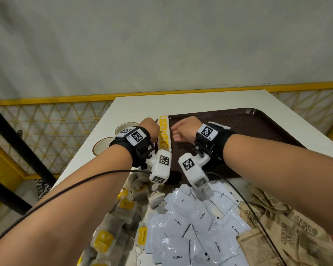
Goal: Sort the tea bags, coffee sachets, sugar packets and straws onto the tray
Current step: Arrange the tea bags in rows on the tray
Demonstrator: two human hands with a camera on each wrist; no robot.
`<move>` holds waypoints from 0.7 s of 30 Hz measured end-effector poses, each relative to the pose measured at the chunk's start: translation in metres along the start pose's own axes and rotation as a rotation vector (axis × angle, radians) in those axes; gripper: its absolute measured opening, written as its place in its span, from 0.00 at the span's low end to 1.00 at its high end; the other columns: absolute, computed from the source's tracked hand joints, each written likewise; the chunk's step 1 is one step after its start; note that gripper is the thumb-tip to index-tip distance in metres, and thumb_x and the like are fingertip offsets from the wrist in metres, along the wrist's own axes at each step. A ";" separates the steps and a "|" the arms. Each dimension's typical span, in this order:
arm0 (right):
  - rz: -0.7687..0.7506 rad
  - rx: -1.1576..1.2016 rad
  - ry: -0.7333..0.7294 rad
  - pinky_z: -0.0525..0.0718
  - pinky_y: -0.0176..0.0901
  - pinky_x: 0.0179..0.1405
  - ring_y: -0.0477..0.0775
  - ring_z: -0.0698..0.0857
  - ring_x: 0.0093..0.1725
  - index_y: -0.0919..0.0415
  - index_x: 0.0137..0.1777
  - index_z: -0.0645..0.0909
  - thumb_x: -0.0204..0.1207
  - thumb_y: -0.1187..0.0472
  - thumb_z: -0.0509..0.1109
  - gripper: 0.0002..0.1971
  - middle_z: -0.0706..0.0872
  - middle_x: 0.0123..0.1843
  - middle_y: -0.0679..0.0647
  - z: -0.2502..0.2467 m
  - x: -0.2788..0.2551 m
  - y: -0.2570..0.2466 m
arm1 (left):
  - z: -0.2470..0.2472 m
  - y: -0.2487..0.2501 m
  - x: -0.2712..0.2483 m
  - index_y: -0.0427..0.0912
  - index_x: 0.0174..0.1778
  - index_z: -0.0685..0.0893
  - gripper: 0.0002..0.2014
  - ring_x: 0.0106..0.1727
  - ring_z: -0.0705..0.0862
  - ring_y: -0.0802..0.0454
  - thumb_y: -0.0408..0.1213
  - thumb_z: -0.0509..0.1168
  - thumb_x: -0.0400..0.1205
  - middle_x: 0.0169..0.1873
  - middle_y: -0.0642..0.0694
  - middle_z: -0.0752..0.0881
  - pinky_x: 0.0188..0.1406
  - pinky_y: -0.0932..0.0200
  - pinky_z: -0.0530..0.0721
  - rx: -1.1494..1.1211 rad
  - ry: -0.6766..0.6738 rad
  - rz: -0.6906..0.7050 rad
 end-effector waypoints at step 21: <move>-0.067 -0.177 -0.150 0.84 0.46 0.53 0.58 0.83 0.57 0.67 0.62 0.80 0.80 0.75 0.61 0.14 0.83 0.57 0.64 0.012 -0.036 -0.019 | -0.033 0.016 -0.066 0.36 0.66 0.82 0.17 0.66 0.81 0.46 0.25 0.55 0.84 0.66 0.40 0.82 0.67 0.57 0.77 0.048 -0.131 0.187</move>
Point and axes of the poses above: each hand's wrist, its own x-axis towards the middle knuckle, its own z-axis out of the palm, y = z × x, the point moved 8 cm from there along x, towards the middle knuckle
